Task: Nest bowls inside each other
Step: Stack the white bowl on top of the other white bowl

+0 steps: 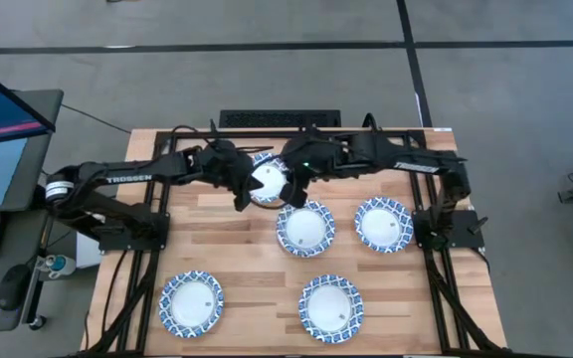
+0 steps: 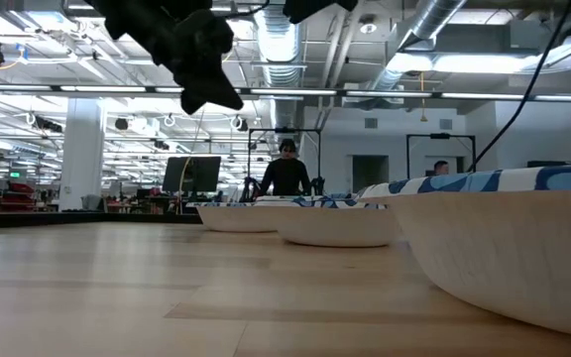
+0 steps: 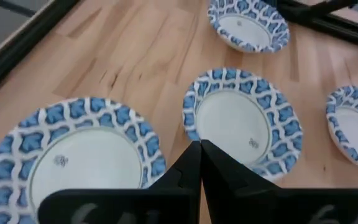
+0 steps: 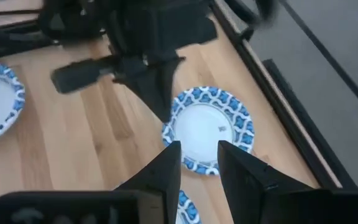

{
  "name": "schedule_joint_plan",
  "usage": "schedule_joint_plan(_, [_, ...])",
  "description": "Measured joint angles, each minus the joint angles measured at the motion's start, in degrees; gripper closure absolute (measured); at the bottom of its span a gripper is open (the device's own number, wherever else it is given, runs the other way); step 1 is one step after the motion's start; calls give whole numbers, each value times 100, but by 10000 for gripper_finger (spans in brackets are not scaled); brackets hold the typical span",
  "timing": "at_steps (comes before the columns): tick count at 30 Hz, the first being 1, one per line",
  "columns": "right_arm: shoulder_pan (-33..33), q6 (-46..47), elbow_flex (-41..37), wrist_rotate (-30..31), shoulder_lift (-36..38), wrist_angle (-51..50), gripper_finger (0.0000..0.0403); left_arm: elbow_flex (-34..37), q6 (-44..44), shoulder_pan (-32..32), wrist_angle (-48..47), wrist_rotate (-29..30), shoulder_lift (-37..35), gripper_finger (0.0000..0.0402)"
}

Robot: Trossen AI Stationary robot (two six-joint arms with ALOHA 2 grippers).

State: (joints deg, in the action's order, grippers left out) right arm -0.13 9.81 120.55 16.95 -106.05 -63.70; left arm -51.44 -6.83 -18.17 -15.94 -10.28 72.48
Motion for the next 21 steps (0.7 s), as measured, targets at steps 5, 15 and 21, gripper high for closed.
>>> schedule_joint_plan(5, [43, -324, 4, -247, -8, 158, 274, 8, -34, 4, -48, -177, 111, 401])
schedule_joint_plan(15, [-280, -1030, -2, -1246, 601, 73, 281, 2, -168, -13, 48, -149, 101, 401])
schedule_joint_plan(21, [-537, -1564, 7, -1373, 1283, -253, 282, 2, -444, -13, 345, -124, 101, 401])
